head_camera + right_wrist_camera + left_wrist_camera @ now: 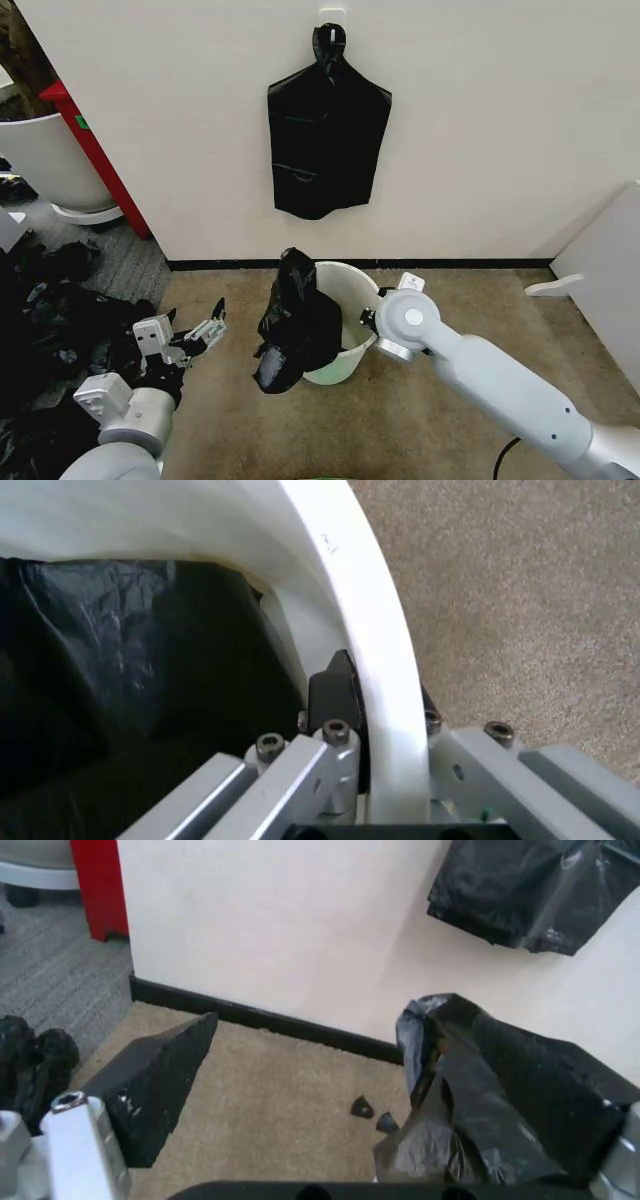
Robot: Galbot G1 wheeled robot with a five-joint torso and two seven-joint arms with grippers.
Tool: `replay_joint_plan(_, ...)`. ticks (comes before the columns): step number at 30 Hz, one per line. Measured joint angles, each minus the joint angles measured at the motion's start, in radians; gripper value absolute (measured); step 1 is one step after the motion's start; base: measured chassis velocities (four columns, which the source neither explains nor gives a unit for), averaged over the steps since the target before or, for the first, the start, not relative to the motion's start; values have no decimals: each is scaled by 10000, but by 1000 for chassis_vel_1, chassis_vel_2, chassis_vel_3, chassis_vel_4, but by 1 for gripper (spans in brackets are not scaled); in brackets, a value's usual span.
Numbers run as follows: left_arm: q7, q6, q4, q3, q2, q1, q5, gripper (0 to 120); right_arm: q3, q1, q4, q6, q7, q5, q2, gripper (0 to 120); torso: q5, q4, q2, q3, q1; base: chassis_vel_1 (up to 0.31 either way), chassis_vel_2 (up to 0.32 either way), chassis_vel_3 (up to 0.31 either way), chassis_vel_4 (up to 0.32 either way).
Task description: Place the garbage bag over the trash bin.
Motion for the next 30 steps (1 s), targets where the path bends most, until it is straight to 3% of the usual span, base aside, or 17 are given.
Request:
replay_joint_plan(8,22,-35,-11,-13,-57,5,0,100,-77,6,-249,18,-99,-83,9,0,0,0,0,0,0,0,0,0,0)
replay_joint_plan(19,28,-75,11,18,-63,-48,5,100,67,-8,-16,-50,-176,-42,-191,38,1,0,0,0,0,0,0,0,0)
replay_joint_plan(30,135,-109,228,11,-67,-146,1,100,64,437,2225,-440,-473,-70,-1751,80,2,-2,0,0,0,0,0,0,0)
